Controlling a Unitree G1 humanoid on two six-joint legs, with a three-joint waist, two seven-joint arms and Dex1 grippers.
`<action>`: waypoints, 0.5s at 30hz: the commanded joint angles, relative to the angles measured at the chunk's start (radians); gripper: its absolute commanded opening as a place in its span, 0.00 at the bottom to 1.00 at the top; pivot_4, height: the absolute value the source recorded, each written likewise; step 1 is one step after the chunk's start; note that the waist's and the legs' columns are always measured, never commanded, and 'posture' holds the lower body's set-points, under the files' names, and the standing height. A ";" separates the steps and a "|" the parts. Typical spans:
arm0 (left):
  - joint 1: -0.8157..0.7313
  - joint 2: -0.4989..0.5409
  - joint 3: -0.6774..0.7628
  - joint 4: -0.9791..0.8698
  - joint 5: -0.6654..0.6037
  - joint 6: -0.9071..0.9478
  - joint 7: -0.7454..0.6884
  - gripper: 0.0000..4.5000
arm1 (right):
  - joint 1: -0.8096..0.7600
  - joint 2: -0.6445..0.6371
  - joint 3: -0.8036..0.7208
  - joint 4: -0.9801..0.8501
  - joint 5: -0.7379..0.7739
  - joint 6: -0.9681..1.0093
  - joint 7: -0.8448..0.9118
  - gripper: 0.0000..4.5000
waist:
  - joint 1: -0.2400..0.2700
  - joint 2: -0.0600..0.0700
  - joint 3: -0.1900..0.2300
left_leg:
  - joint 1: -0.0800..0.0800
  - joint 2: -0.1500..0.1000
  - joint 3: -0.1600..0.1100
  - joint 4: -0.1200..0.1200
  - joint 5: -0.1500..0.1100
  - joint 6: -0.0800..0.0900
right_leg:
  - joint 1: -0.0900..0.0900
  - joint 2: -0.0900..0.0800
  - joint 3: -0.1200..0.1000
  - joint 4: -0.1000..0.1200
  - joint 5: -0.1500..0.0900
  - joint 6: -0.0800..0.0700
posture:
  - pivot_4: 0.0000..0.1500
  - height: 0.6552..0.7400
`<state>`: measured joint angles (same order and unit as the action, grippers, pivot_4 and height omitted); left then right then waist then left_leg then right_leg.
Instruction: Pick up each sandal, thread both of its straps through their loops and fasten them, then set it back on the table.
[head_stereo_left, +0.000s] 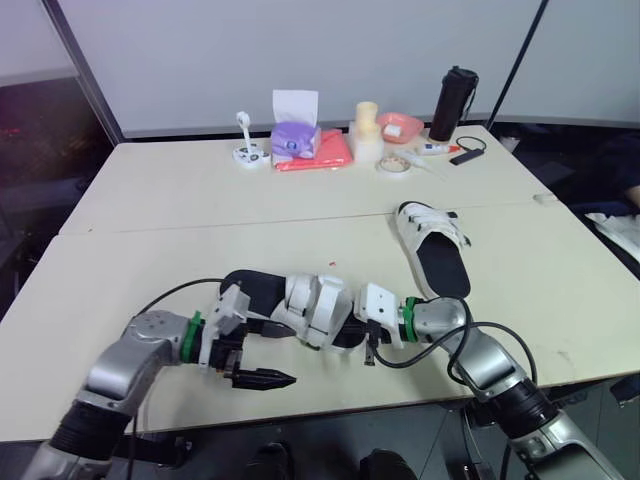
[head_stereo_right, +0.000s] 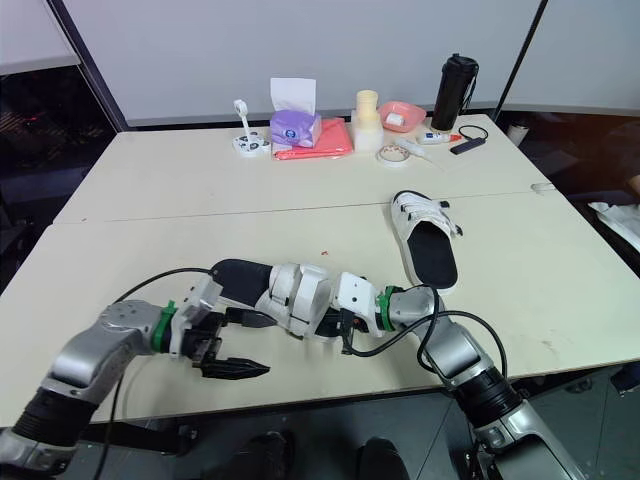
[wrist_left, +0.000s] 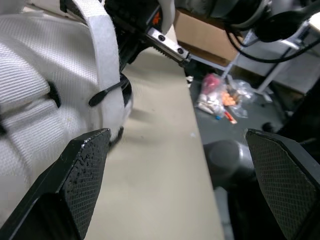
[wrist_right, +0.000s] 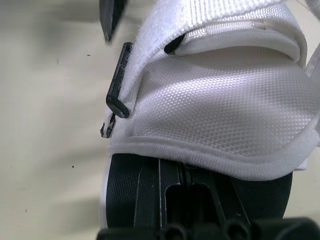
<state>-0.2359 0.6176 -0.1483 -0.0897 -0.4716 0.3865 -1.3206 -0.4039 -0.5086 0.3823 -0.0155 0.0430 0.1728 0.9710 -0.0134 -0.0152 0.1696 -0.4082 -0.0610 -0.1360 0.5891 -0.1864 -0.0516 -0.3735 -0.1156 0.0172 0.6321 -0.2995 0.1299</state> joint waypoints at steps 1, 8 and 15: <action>0.000 -0.033 -0.010 0.018 0.032 -0.058 0.035 0.99 | 0.032 -0.012 0.038 0.059 -0.050 0.033 0.002 0.00 | 0.000 0.000 0.000 | 0.000 0.000 0.000 0.000 0.000 0.000 | 0.000 0.000 0.000 0.000 0.000 0.000 | 1.00 1.00; -0.010 -0.074 -0.035 0.037 0.044 -0.062 0.051 0.99 | 0.043 -0.019 0.033 0.045 -0.048 0.041 0.002 0.00 | 0.004 0.000 0.000 | 0.000 0.000 0.000 0.001 0.000 0.000 | 0.000 0.000 0.000 0.000 0.000 0.000 | 1.00 1.00; -0.011 -0.064 -0.076 0.001 0.004 0.029 -0.005 0.99 | 0.043 -0.017 0.034 0.042 -0.048 0.044 0.000 0.00 | 0.003 0.000 -0.001 | 0.000 0.000 0.000 0.001 0.000 0.000 | 0.000 0.000 -0.001 -0.001 0.000 0.000 | 1.00 1.00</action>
<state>-0.2420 0.5576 -0.2088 -0.0590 -0.4480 0.4015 -1.3092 -0.3946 -0.5174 0.3755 -0.0212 0.0430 0.1703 0.9699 -0.0106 -0.0147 0.1685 -0.4084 -0.0611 -0.1357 0.5898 -0.1862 -0.0513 -0.3731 -0.1157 0.0167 0.6310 -0.2994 0.1299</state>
